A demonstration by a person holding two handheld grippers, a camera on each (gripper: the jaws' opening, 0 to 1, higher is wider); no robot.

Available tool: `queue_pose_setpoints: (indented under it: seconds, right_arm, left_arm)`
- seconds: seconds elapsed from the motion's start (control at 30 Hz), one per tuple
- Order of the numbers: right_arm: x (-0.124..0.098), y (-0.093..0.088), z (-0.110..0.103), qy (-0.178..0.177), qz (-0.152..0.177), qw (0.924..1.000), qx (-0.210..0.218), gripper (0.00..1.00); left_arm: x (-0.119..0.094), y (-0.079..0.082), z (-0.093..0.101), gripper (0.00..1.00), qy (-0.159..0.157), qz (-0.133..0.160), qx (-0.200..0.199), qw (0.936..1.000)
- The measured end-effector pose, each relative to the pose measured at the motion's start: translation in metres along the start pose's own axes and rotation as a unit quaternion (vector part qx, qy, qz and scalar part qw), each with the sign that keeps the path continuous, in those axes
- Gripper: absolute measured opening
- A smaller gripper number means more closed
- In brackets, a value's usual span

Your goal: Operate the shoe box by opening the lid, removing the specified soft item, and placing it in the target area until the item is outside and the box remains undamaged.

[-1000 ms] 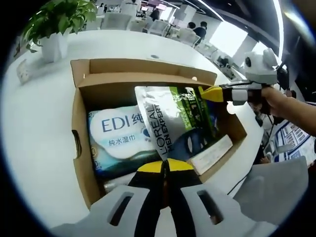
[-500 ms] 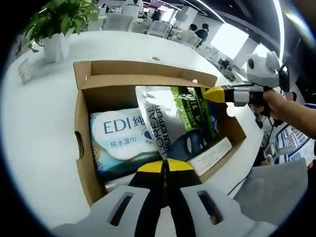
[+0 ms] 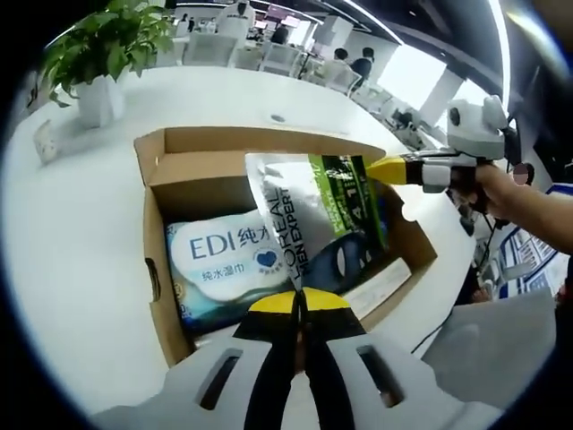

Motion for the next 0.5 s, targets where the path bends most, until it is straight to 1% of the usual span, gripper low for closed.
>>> queue_pose_setpoints:
  seconds: [0.2,0.5]
  right_arm:
    - [-0.009,0.006,0.000,-0.002,0.007,1.0000,0.001,0.00]
    - [-0.024,0.010,0.001,-0.004,0.015,0.9999,0.007,0.00]
  left_arm:
    - [-0.005,0.006,0.005,0.00,-0.001,0.004,0.010,0.9999]
    - [-0.010,0.011,0.017,0.00,-0.005,0.004,0.023,0.9997]
Point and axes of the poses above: the point that each gripper's makers call its tool centre point, and the gripper's own axes: x roughly forward along the fingers, z roughly to its right, y roughly out of its top, the point moved 3 cm from there along -x, roughly backward along the fingers, and after that the axes turned 5 degrees about -x, right-handed, at the moved point
